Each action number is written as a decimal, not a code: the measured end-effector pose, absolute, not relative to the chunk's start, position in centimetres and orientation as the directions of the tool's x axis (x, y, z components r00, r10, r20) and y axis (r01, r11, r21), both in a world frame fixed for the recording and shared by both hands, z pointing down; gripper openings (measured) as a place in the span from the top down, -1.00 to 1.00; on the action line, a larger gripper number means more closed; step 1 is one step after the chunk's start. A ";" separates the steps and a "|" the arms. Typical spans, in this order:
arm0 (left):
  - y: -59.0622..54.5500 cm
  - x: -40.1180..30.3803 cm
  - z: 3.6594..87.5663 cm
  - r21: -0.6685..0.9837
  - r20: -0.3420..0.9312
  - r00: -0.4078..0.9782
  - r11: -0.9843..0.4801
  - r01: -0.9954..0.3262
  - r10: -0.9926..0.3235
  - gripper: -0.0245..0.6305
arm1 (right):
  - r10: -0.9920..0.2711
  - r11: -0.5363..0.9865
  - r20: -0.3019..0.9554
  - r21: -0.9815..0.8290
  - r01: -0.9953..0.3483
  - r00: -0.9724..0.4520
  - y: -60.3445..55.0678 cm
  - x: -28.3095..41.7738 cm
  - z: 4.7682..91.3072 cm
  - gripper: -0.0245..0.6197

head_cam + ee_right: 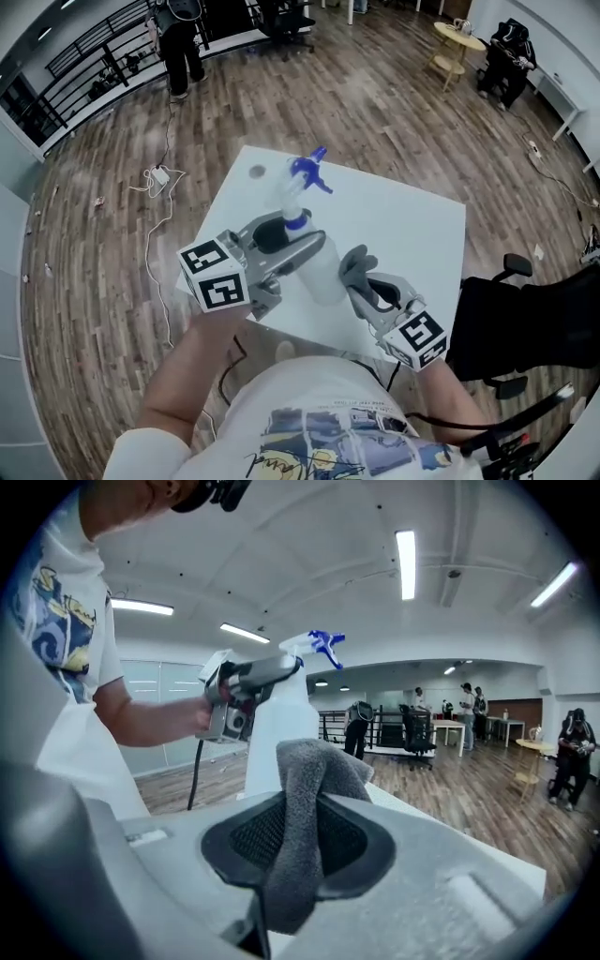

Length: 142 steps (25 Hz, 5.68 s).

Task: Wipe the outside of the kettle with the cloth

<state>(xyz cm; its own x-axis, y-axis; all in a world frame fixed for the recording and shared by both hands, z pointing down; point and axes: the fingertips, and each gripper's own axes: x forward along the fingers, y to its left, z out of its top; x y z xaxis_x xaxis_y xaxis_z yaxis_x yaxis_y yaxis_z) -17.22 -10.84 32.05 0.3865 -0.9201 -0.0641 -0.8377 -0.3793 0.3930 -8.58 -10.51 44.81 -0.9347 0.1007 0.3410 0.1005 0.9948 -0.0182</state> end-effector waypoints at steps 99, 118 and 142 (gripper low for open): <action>-9.4 -16.9 33.4 0.434 -0.103 0.478 -0.472 -0.767 -0.872 0.29 | 0.084 0.996 0.331 0.004 0.091 -0.940 -10.2 -12.4 38.2 0.68; -11.3 -12.2 31.5 0.405 -0.181 0.476 -0.507 -0.761 -0.860 0.29 | 0.161 0.975 0.455 -0.213 0.069 -0.876 -14.7 -2.8 49.0 0.68; -11.4 -6.5 30.1 0.380 -0.197 0.620 -0.642 -0.666 -0.760 0.29 | 0.503 0.801 0.096 -0.424 0.422 -0.859 -14.9 -4.7 39.1 0.68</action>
